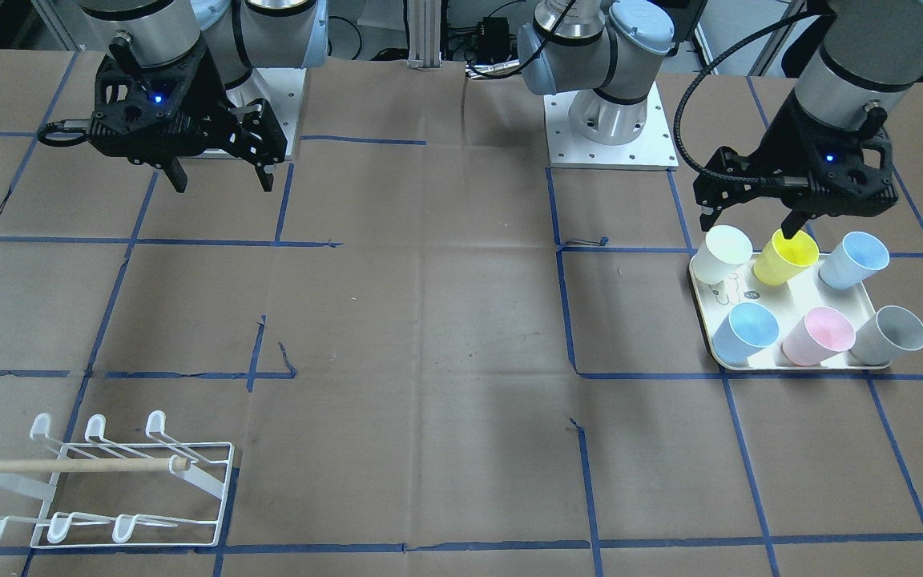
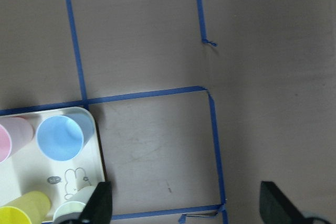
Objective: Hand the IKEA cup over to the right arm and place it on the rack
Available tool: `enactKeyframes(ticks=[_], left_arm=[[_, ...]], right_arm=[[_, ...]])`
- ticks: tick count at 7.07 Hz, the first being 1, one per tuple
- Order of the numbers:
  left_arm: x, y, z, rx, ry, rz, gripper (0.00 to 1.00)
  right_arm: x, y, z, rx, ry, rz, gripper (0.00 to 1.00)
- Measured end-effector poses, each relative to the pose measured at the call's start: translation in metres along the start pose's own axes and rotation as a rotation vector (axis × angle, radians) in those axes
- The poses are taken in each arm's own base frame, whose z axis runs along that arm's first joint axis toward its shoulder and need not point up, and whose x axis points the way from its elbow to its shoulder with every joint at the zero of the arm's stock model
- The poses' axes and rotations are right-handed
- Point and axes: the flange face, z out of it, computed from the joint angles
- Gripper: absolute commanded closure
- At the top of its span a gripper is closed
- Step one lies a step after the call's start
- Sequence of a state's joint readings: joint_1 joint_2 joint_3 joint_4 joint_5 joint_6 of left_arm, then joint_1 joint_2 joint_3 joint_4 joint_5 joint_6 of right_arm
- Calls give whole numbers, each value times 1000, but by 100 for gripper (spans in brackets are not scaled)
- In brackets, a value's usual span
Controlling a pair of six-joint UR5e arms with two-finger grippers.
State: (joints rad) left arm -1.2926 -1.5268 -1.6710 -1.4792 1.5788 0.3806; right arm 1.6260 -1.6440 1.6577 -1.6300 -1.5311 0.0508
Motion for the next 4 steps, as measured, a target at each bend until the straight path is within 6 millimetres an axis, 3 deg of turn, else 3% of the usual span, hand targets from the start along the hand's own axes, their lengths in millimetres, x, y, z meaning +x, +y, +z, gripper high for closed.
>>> enactKeyframes(ticks=[2,4], left_arm=[[-50,9,12,-15,8,-44,1],[-70,6,31,-21,15,-66,1]], right_arm=[[0,0,0,1,0,-1,0],[0,0,0,-1,0,-2,0]])
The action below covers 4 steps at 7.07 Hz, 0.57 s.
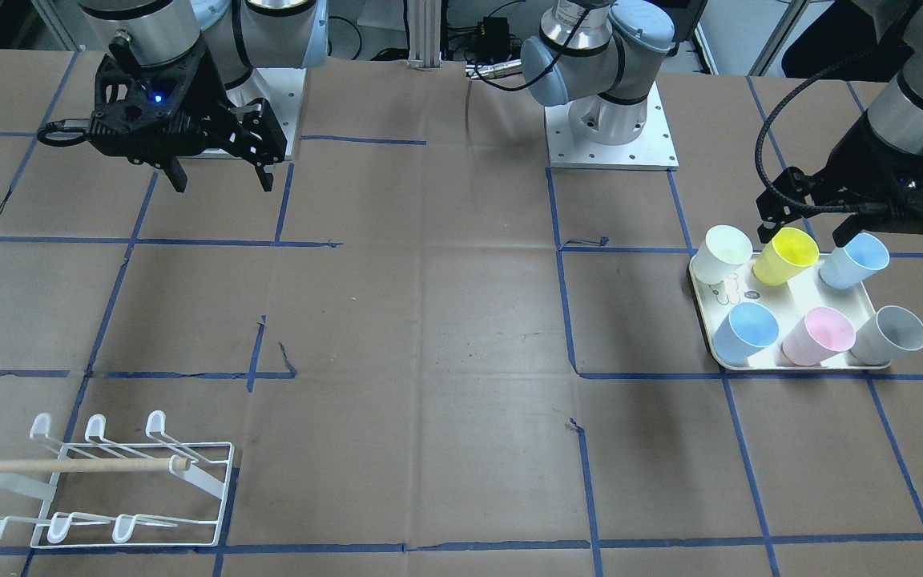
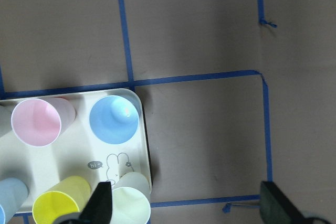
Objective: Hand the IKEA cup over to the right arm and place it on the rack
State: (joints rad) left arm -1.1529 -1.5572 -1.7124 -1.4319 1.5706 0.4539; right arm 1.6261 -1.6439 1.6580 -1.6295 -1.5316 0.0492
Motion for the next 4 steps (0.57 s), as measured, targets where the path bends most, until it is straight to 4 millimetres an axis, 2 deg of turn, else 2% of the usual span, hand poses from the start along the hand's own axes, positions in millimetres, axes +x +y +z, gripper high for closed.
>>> enactKeyframes(ticks=[1,4], left_arm=[[-4,-4,23,7,-4,-2,0],[-8,-7,117,43,-28,-2,1]], right_arm=[[0,0,0,0,0,0,0],[0,0,0,1,-3,0,0]])
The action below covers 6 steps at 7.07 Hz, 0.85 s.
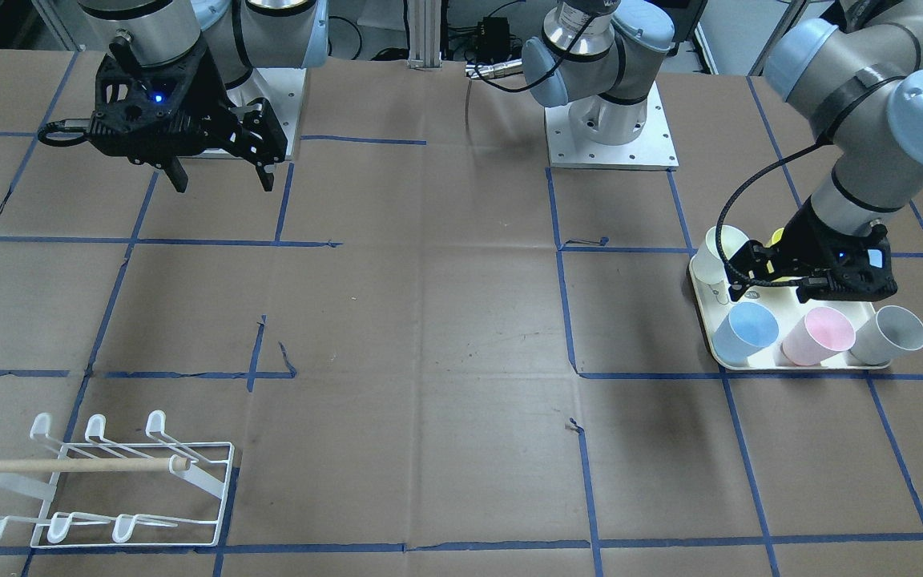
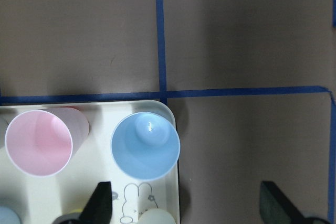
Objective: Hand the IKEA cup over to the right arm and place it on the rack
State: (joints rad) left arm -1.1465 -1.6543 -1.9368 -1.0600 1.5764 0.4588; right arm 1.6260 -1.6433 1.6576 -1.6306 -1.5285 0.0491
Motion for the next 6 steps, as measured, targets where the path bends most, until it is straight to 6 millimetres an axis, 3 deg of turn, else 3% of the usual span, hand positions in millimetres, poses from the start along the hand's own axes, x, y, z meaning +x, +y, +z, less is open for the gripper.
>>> enactKeyframes(ticks=[3,6], left_arm=[[-1,-1,72,-22,9,-4,0],[6,13,95,-65,24,-5,0]], right_arm=[[0,0,0,-1,0,0,0],[0,0,0,-1,0,-1,0]])
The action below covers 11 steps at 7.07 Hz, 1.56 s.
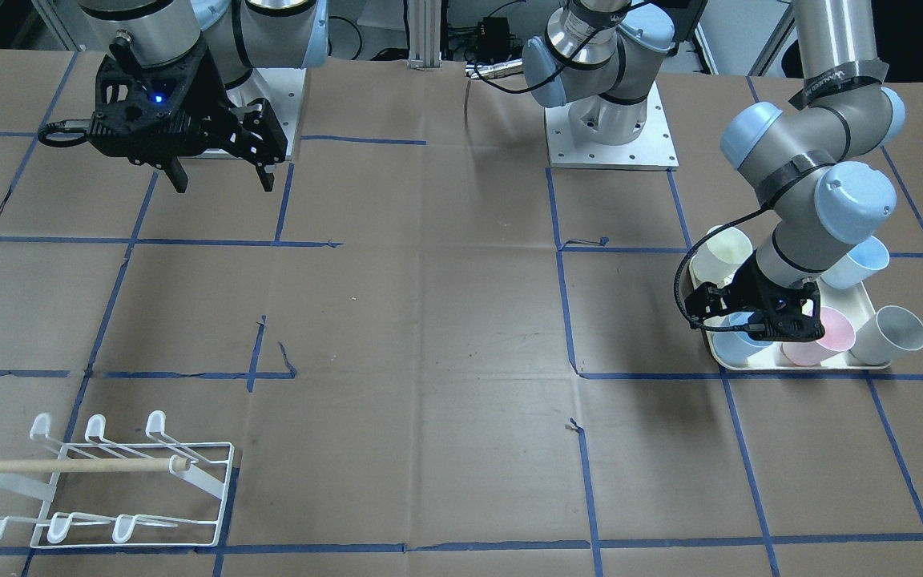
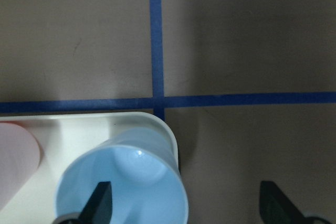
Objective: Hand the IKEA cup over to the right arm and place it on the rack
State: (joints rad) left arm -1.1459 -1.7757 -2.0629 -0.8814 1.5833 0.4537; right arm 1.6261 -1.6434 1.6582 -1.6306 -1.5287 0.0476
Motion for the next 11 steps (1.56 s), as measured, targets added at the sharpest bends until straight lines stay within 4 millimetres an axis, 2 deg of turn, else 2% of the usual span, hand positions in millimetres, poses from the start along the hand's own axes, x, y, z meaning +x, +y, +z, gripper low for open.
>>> enactKeyframes(ticks=[2,3,5,6,7,8,9,11], left_arm=[[0,2,-4,5,-7,-2,1],[-1,1,-7,11,-10,-2,11],[-3,0,-8,18,-11,-6,51],[-9,1,-8,19,-10,-18,75],[-22,3,-7,19,-9,-40,94],[-34,6,-7,20,-6,-63,100],[-40,7,-8,25,-3,-76,100],[-47,-1,-23,57,-9,-82,100]], right_arm=[[0,0,0,0,1,0,0],[0,0,0,0,1,0,0],[0,0,0,0,1,0,0],[0,0,0,0,1,0,0],[0,0,0,0,1,1,0],[0,0,1,-1,-1,5,0],[-1,-1,3,10,-9,21,0],[-3,-11,16,178,-37,127,0]])
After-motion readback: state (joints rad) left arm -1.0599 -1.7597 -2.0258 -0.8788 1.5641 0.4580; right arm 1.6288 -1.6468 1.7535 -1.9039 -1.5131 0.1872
